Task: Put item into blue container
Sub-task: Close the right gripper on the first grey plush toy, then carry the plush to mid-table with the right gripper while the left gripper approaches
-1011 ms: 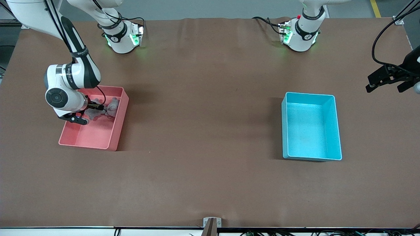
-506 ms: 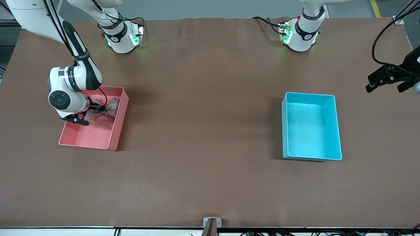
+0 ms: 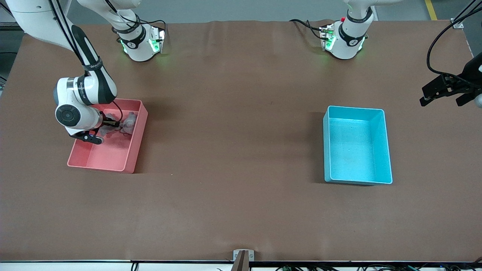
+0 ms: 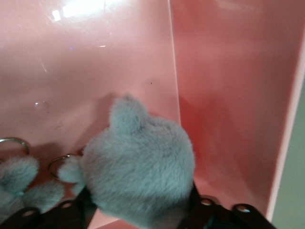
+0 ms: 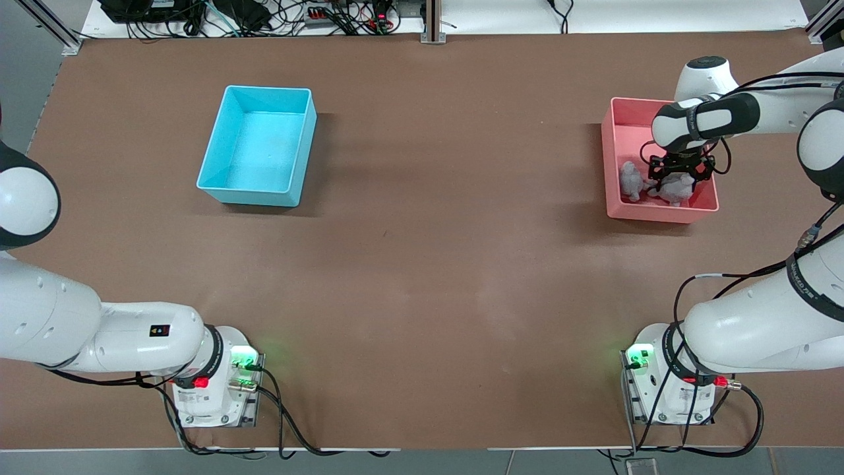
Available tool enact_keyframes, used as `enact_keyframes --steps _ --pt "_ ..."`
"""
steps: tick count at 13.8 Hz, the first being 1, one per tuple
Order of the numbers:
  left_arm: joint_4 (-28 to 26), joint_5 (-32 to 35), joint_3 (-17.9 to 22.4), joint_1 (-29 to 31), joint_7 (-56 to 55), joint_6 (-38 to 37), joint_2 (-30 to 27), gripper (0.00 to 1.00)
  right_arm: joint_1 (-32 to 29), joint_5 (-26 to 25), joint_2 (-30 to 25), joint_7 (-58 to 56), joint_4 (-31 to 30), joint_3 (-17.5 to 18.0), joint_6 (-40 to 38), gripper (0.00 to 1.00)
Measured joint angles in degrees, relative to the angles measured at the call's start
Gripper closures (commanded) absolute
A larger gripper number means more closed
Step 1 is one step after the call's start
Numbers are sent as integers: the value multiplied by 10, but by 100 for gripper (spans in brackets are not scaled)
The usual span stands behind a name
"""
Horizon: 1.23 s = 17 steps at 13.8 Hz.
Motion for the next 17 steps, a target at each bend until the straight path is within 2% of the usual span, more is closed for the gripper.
enact_keyframes --steps 3,5,11,13,17 --pt "0 0 0 0 0 0 0 0 -2 0 0 0 1 0 0 86" --pt "0 0 0 0 0 0 0 0 -3 0 0 1 3 0 -2 97" --pt "0 0 0 0 0 0 0 0 -3 0 -1 4 17 0 -29 100" --pt "0 0 0 0 0 0 0 0 -2 0 -1 4 50 3 -87 100" --pt "0 0 0 0 0 0 0 0 26 18 -3 4 155 13 -239 100"
